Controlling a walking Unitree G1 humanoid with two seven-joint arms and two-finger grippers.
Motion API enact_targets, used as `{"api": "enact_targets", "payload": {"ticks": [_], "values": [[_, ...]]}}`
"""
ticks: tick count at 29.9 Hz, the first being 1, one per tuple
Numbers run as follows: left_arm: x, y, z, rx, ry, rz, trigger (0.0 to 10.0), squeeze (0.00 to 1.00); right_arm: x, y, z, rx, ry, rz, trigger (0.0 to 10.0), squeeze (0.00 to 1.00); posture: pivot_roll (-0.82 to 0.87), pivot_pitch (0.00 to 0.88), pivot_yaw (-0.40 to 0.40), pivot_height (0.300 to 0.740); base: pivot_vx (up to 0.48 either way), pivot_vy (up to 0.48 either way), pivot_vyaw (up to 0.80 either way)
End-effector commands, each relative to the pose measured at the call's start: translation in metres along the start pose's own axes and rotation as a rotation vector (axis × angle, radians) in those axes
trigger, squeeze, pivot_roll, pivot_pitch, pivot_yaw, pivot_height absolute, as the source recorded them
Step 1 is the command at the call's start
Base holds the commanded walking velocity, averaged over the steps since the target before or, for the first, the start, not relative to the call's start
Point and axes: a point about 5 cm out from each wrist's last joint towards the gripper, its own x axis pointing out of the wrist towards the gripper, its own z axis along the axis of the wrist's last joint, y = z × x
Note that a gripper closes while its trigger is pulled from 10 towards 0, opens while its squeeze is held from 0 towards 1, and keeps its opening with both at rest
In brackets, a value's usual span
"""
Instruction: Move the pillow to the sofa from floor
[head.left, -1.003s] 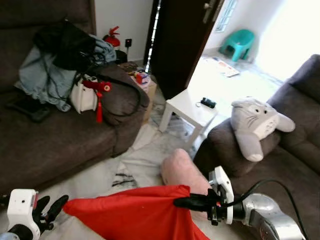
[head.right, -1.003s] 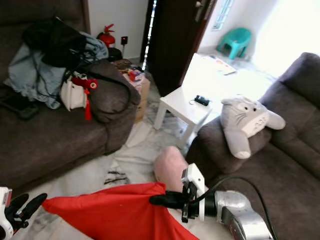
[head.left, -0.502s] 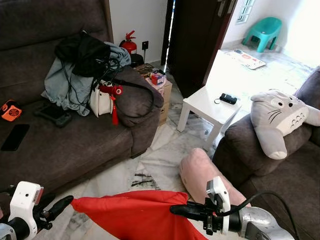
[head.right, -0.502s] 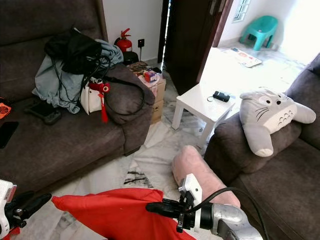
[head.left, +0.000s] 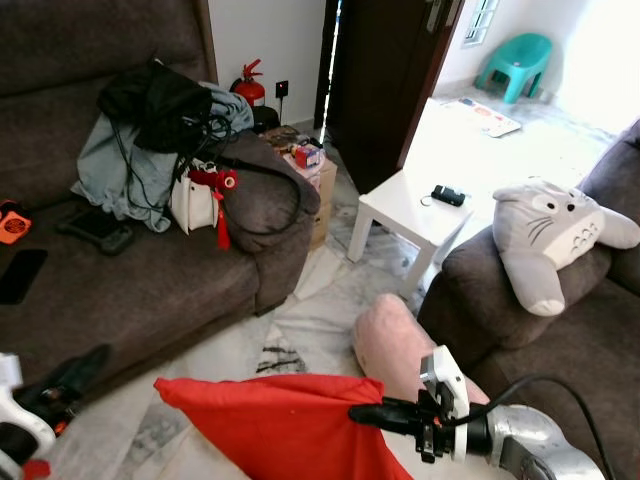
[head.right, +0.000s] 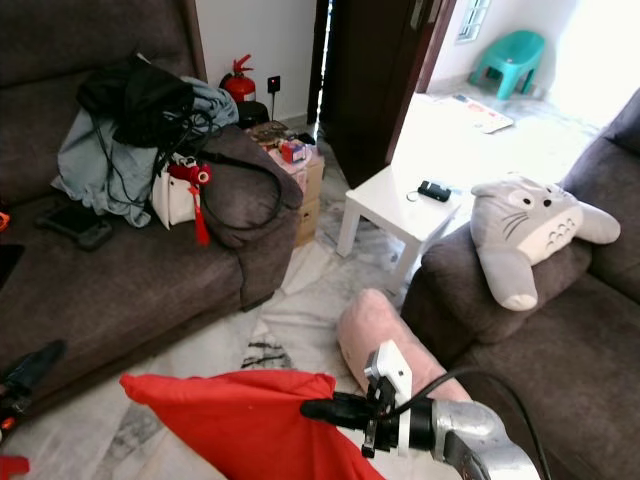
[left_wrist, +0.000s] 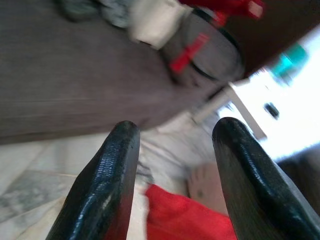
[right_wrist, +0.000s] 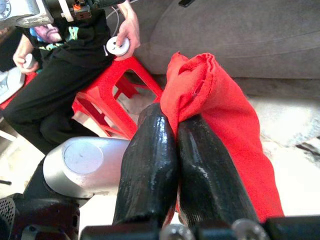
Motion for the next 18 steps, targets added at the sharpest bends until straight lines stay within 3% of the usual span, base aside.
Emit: {"api": "enact_targets", "payload": {"ticks": [1,3,4,5,8,12,13,14,15,17,18], "values": [[-0.001,0.004,-0.003,-0.036,-0.023,0.032,10.0,0.00,-0.001,0.003,0.028,-0.098,-0.089,0.049,0.0,0.00,0.30,0.049,-0.149,0.740,0.000,0.000,0.00],[-0.002,0.018,-0.006,-0.019,-0.012,0.148,10.0,0.00,-0.002,0.002,0.029,-0.102,-0.087,0.050,0.0,0.00,0.29,0.046,-0.151,0.740,0.000,0.000,0.00],[-0.003,0.027,-0.014,0.020,0.040,0.229,10.0,0.00,-0.003,0.002,0.030,-0.105,-0.084,0.050,0.0,0.00,0.29,0.041,-0.154,0.740,0.000,0.000,0.00],[-0.004,0.027,-0.021,0.051,0.084,0.228,10.0,0.00,-0.004,0.001,0.030,-0.107,-0.081,0.050,0.0,0.00,0.29,0.040,-0.154,0.740,0.000,0.000,0.00],[-0.005,0.020,-0.031,0.163,0.182,0.148,10.0,0.00,-0.004,0.001,0.031,-0.110,-0.079,0.049,0.0,0.00,0.29,0.037,-0.155,0.740,0.000,0.000,0.00],[-0.021,0.005,-0.062,0.325,0.492,-0.080,10.0,0.00,-0.005,-0.001,0.032,-0.113,-0.075,0.048,0.0,0.00,0.29,0.035,-0.159,0.740,0.000,0.000,0.00],[-0.021,0.005,-0.062,0.325,0.492,-0.080,10.0,0.00,-0.005,-0.001,0.032,-0.113,-0.075,0.048,0.0,0.00,0.29,0.035,-0.159,0.740,0.000,0.000,0.00],[-0.030,0.008,-0.071,0.451,0.622,-0.128,10.0,0.00,-0.005,-0.001,0.032,-0.114,-0.075,0.048,0.0,0.00,0.30,0.038,-0.159,0.740,0.000,0.000,0.00],[-0.035,0.010,-0.075,0.507,0.679,-0.139,10.0,0.00,-0.005,-0.001,0.033,-0.114,-0.075,0.048,0.0,0.00,0.30,0.039,-0.160,0.740,0.000,0.000,0.00],[-0.035,0.010,-0.075,0.507,0.679,-0.139,10.0,0.00,-0.005,-0.001,0.033,-0.114,-0.075,0.048,0.0,0.00,0.30,0.039,-0.160,0.740,0.000,0.000,0.00],[-0.039,0.014,-0.077,0.568,0.731,-0.153,10.0,0.00,-0.005,-0.001,0.033,-0.113,-0.075,0.049,0.0,0.00,0.30,0.041,-0.160,0.740,0.000,0.000,0.00]]}}
